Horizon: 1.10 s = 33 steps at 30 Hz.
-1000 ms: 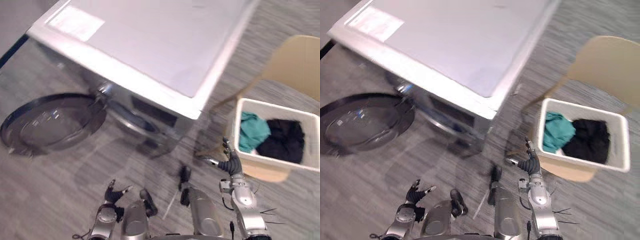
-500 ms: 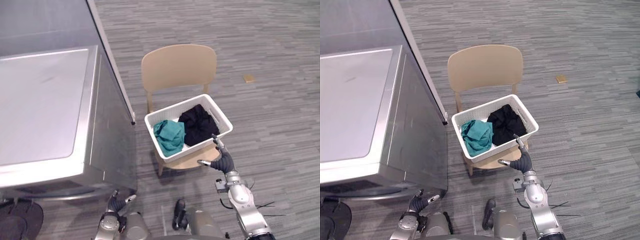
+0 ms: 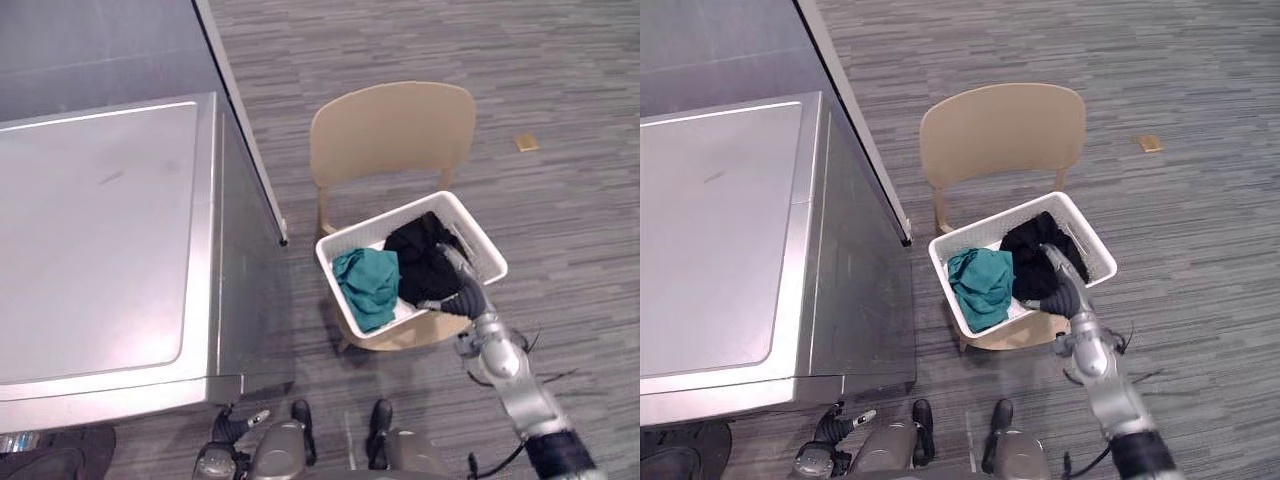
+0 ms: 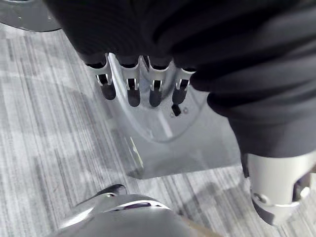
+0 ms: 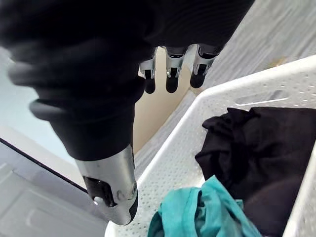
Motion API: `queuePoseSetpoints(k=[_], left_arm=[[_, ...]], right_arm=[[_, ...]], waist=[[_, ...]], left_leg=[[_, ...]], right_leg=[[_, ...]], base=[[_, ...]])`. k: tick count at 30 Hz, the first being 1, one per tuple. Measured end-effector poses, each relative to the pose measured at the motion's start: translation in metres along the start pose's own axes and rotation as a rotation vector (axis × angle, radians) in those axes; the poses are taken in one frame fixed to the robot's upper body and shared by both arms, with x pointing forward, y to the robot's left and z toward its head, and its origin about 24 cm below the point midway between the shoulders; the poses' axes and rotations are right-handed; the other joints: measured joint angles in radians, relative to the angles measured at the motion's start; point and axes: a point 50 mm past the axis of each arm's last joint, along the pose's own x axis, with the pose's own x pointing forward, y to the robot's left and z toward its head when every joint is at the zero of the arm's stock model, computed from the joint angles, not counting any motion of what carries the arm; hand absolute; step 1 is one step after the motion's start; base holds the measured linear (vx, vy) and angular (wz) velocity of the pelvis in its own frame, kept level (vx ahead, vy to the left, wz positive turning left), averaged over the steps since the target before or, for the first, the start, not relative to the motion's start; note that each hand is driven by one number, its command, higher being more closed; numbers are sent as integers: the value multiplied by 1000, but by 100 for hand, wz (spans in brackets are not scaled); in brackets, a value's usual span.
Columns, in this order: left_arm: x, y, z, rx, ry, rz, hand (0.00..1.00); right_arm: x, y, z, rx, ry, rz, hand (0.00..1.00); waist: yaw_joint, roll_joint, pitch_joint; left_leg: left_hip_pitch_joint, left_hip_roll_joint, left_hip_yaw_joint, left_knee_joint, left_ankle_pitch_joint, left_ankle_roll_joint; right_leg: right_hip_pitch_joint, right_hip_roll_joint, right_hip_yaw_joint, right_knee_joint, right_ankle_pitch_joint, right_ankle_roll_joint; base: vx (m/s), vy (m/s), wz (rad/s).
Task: Pick up the laundry basket with both hands and put the clothes into the washing machine.
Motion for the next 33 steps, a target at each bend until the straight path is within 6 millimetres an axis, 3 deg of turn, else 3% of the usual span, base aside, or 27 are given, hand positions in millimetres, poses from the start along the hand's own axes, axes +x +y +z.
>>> queuePoseSetpoints(k=[3,4,6,13,17,18,22,28,33], left_arm=[[2,1,8,-27,-26,9,0],[3,3,12,-47,-38,22,0],[5,4,18,-67,-54,37,0],[7,7,35,-157,-115,72,0],[13,8,59,-188,-174,84,0],[14,8,65,-201,-188,83,0],[15,5,80,-222,-224,76,0],[13,-10,97,-294,-252,40,0],[13,-9,99,-305,-258,42,0]], right_arm=[[24,-16,7,-107,-28,-16,0],[41,-26,11,-157,-27,-34,0],[52,-34,13,-196,-16,-48,0],[83,-57,18,-303,31,-58,0],[92,-74,11,-311,126,-109,0],[95,-78,11,-318,141,-122,100],[99,-81,12,-312,180,-146,100],[107,-85,26,-132,180,-215,100],[105,-82,25,-13,189,-230,100]], waist=[[25,9,57],[39,10,99],[51,11,132],[109,46,166],[142,71,182],[151,73,184],[163,74,185],[159,69,188],[149,58,195]], left_leg=[[-45,-1,-9,0,14,7],[-79,-6,-16,3,20,11],[-101,-14,-26,5,34,17],[-243,-50,-86,28,71,40],[-314,-75,-127,11,109,51],[-328,-80,-135,-1,122,54],[-339,-91,-151,-48,159,52],[-327,-81,-149,-102,190,39],[-289,-74,-142,-125,198,30]], right_leg=[[-41,0,-5,-1,25,-4],[-67,-4,-15,0,32,-6],[-84,-12,-23,0,37,-7],[-181,-35,-66,0,62,-5],[-234,-48,-94,-1,63,-4],[-248,-51,-99,-1,65,-1],[-273,-56,-101,-1,66,-1],[-291,-54,-90,3,66,-1],[-274,-48,-75,9,66,-2]], base=[[-112,43,14],[-117,31,13],[-105,33,22],[-91,53,26],[-83,43,36],[-72,26,27],[-51,5,16],[-18,-24,-2],[12,-30,-7]])
